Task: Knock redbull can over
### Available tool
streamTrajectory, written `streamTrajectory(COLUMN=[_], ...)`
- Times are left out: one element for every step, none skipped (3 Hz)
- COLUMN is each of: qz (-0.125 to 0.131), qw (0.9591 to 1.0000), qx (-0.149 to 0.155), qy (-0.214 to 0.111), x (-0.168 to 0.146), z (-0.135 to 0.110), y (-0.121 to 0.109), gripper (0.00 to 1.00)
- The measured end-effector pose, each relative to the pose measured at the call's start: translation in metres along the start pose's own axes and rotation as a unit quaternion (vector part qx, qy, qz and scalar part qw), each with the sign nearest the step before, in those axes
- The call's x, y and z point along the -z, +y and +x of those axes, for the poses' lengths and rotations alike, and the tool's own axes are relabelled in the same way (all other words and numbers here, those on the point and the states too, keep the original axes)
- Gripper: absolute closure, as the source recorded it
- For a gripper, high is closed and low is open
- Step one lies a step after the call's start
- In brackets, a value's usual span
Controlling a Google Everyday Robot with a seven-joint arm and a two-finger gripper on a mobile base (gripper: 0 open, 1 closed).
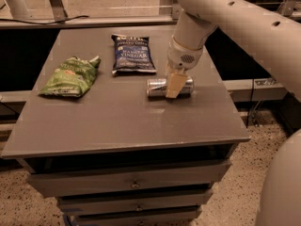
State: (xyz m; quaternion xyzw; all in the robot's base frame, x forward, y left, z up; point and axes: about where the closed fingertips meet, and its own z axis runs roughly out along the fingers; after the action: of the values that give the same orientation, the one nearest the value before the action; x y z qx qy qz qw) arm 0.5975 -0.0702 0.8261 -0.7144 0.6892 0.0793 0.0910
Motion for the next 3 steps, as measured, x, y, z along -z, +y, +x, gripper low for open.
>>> streamTrajectory(qz=[-0.001, -0.003, -0.003], qw=[1.0000, 1.0000, 1.0000], qx=[0.000, 0.003, 0.003], qy=[0.000, -0.001, -0.001], x=[0.0005, -0.0001, 0.0010], z=[-0.0005, -0.0032, -0.0035], y=[0.0002, 0.0012, 0.0011], gripper=[0.35, 0.13, 0.00])
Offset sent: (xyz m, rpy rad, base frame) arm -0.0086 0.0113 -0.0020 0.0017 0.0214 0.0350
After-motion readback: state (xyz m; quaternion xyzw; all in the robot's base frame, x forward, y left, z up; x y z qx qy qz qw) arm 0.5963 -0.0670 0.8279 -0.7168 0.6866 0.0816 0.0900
